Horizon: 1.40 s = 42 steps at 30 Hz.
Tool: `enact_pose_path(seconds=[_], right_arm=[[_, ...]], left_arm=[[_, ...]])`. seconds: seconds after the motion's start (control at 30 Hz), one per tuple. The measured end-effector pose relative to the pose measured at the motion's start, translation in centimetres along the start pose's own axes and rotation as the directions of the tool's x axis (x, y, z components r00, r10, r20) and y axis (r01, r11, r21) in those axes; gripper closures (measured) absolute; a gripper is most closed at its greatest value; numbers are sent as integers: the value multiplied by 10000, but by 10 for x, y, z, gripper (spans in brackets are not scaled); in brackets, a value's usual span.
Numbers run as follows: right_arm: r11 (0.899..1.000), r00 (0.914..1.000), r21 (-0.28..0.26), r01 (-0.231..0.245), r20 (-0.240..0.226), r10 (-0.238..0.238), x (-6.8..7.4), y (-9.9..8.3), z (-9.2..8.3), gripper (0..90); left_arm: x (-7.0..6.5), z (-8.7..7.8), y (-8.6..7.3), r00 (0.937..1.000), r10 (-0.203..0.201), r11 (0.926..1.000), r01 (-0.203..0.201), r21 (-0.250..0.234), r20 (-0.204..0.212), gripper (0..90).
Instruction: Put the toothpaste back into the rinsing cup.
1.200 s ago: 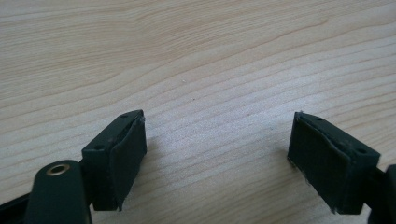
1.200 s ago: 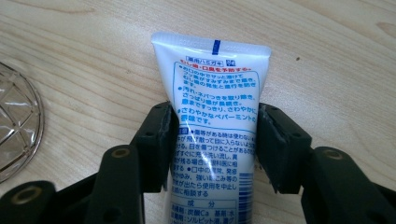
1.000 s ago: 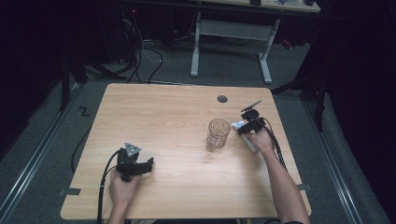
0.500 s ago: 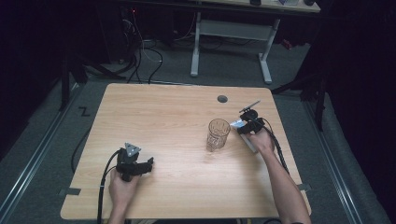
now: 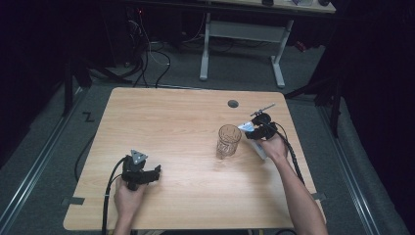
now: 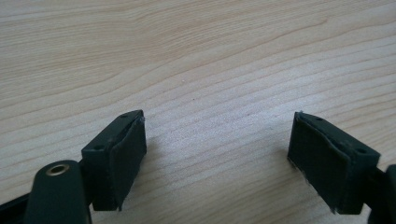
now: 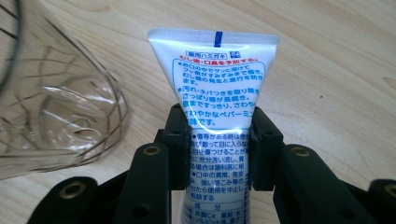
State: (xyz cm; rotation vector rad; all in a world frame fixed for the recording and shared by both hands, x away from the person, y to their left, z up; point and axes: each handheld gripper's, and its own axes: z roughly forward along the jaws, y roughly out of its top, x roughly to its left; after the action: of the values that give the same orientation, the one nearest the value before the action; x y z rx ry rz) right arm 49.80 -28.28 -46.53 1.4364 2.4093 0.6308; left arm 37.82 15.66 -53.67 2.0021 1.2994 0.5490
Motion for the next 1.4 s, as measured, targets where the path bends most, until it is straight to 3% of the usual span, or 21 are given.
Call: enact_pose_path(seconds=[0.6,0.93,1.4], right_arm=[[9970,9988,-750,179,-449,-213,13,-8,-21,666],[9952,9983,-977,-55,-582,-2,10,-19,-25,666],[9812,9979,-1925,-97,-643,-27,15,-29,-46,663]], left_arm=[[0,0,0,10000,0,10000,0,0,1,193],[0,0,0,10000,2,10000,-2,1,0,193],[0,0,0,10000,2,10000,-2,0,-1,193]])
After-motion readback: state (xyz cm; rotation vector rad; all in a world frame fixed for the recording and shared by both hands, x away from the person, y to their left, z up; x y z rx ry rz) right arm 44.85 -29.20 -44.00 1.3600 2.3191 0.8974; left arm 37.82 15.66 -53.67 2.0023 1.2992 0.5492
